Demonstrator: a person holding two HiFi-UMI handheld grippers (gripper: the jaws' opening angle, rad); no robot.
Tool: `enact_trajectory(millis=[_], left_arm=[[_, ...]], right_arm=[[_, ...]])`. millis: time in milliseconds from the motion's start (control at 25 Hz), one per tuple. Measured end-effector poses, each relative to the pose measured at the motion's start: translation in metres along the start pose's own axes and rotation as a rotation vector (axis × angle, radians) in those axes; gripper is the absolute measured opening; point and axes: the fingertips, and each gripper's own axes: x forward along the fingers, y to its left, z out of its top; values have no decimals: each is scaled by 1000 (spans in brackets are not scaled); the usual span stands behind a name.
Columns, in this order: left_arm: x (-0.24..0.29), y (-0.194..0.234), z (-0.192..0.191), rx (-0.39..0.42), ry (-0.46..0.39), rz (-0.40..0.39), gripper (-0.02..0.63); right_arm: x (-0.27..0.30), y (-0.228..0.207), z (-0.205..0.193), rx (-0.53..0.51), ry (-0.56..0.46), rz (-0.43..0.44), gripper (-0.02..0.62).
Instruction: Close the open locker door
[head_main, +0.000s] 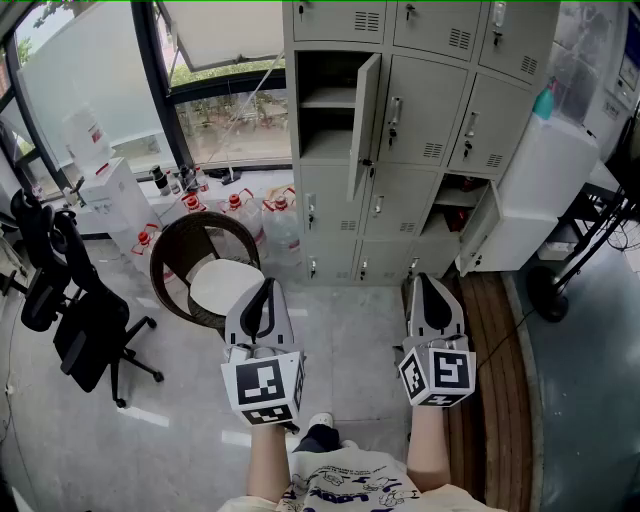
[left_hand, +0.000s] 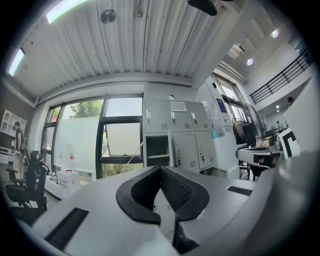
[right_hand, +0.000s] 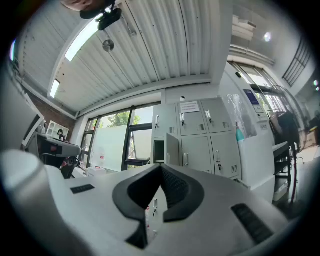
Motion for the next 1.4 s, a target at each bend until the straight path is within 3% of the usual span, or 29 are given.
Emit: enact_trajectory(millis=[640,720,760,1400], left_arm=[[26,18,-10,-10,8,-7,3],[32,22,-11,-14,9,-10,3],[36,24,-11,-15,9,-12,3],[83,71,-32,-23,16,-24,3]], right_arm=[[27,10,-6,-18,-11,-7,-3],[35,15,-7,-11,-3,12,123],[40,17,-8,-10,-1,16,130],[98,48,-37,7,27,4,130]])
